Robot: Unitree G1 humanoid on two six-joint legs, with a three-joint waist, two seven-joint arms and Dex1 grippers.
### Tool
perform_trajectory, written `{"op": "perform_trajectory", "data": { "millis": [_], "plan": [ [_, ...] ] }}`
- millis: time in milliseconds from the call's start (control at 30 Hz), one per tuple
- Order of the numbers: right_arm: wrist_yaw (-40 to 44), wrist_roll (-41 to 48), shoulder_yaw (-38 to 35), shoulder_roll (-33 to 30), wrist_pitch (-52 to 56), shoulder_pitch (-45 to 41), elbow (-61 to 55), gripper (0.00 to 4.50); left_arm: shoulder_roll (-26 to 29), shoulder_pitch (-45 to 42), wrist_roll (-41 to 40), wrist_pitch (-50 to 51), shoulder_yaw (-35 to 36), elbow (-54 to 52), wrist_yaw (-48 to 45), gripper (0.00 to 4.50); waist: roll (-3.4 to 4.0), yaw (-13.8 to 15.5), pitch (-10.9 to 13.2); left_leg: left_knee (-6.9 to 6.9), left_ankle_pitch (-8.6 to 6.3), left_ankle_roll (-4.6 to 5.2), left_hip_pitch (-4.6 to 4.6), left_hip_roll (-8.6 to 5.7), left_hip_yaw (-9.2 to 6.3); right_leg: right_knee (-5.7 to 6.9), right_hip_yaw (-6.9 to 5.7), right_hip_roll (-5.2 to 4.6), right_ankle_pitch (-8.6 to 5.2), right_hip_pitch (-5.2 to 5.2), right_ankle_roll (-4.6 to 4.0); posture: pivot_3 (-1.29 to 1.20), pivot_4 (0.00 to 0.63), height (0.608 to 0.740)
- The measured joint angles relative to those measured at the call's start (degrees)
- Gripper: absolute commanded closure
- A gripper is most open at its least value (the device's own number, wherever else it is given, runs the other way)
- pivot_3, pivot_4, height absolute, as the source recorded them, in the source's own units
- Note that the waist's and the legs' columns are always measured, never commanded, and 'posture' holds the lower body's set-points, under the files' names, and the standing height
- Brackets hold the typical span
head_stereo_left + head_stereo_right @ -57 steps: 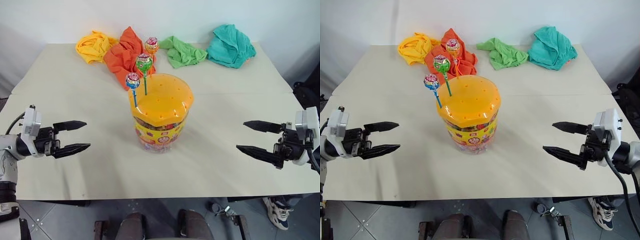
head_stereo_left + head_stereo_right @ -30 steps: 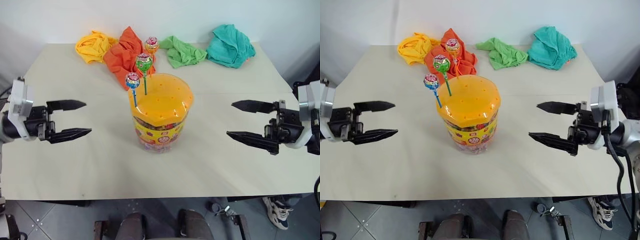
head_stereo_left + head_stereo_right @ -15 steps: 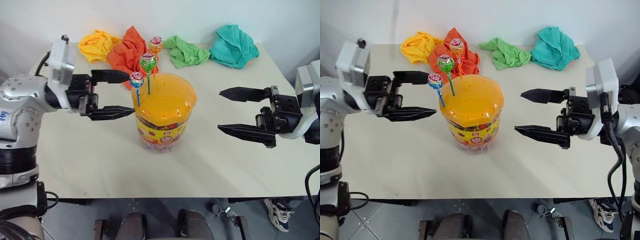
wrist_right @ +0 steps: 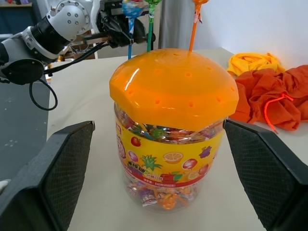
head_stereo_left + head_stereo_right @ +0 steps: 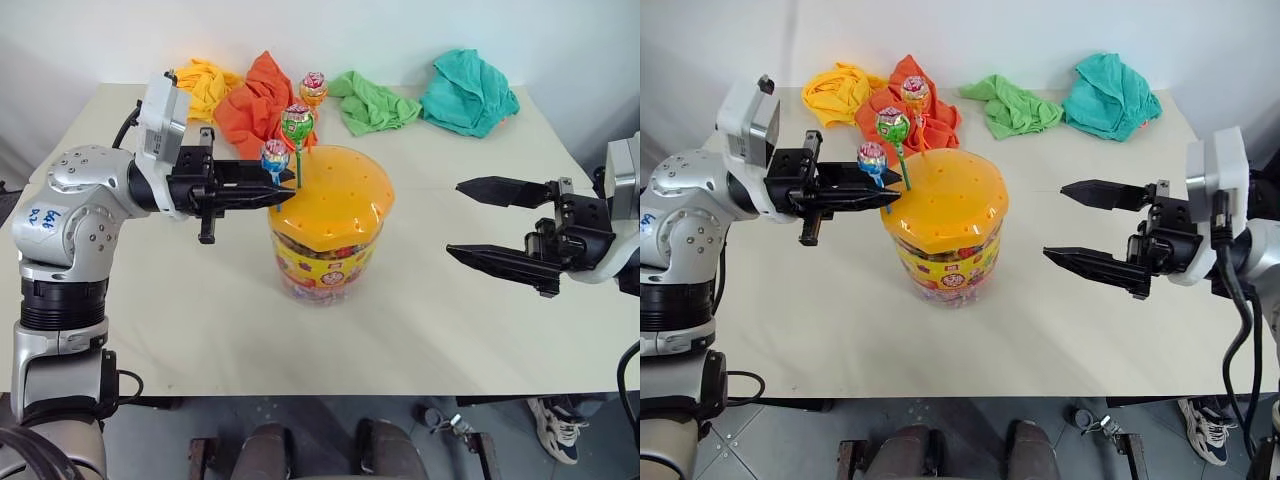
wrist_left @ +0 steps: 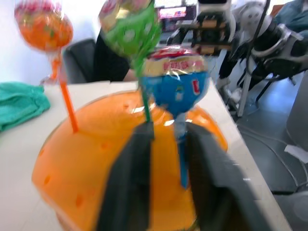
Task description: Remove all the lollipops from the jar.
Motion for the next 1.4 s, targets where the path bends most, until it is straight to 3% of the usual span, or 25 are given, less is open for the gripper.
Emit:
{"op": "perform_trajectory", "data": {
  "millis": [433, 567, 733, 967, 1067, 1267, 1400],
  "plan": [
    [3.3, -2.3, -0.9, -2.1, -1.6, -0.1, 3.6, 0.0, -0.8, -6.6, -6.1, 6.9, 6.7, -0.1, 9.3, 4.46, -0.03, 0.0, 0.0, 0.03, 0.0, 0.0, -0.03, 0.01, -0.06, -0.01, -0.03, 0.0, 0.0, 0.01, 0.01, 0.0, 0.15, 0.74],
    [5.2, -2.8, -1.0, -3.9, -2.0, 0.0, 5.2, 0.0, 4.6, -7.5, -4.5, 13.5, 8.4, 0.2, 18.3, 4.46, -0.03, -0.1, 0.0, 0.0, 0.0, 0.0, -0.02, 0.01, -0.07, -0.01, -0.02, 0.01, 0.0, -0.01, 0.01, 0.0, 0.15, 0.74],
    [9.8, -3.1, -1.3, -4.3, -2.3, 5.4, 5.8, 0.0, 11.2, -0.8, -1.0, 26.1, 7.2, 0.2, 26.5, 4.46, -0.04, -0.1, 0.0, -0.01, 0.0, 0.0, -0.01, 0.01, -0.06, 0.0, 0.03, 0.01, 0.0, -0.01, 0.01, 0.0, 0.15, 0.74],
    [14.9, -4.1, -0.8, -4.0, -5.5, 7.9, 6.7, 0.0, 13.7, 8.8, 1.5, 37.0, 6.7, -0.5, 32.3, 4.46, -0.12, 0.0, 0.1, -0.01, 0.0, 0.0, -0.01, 0.01, -0.06, -0.01, 0.03, 0.01, 0.0, -0.01, 0.01, 0.0, 0.15, 0.74],
    [15.7, -4.9, 1.2, -2.6, -6.1, 9.6, 6.6, 0.0, 13.9, 14.4, 2.8, 43.7, 3.4, -0.4, 35.2, 4.46, -0.15, 0.0, 0.1, -0.02, 0.0, -0.01, 0.01, 0.02, -0.05, 0.03, 0.06, 0.02, 0.0, -0.04, 0.01, 0.0, 0.15, 0.74],
    [14.7, -5.5, 3.2, -1.3, -6.9, 9.4, 5.5, 0.0, 13.2, 13.3, 3.4, 56.0, -1.2, -2.2, 38.8, 4.46, -0.32, 0.2, 0.2, 0.0, 0.0, -0.02, 0.0, 0.0, -0.11, 0.07, 0.1, 0.0, 0.0, -0.06, 0.0, 0.0, 0.15, 0.74],
    [13.7, -5.5, 3.7, -0.7, -6.9, 9.3, 5.0, 0.0, 12.4, 10.9, 3.6, 58.4, -1.8, -0.8, 40.4, 3.44, -0.31, 0.1, 0.2, 0.0, 0.0, -0.02, 0.01, 0.01, -0.08, 0.08, 0.11, 0.01, 0.0, -0.06, 0.0, 0.0, 0.15, 0.74]
  ]
}}
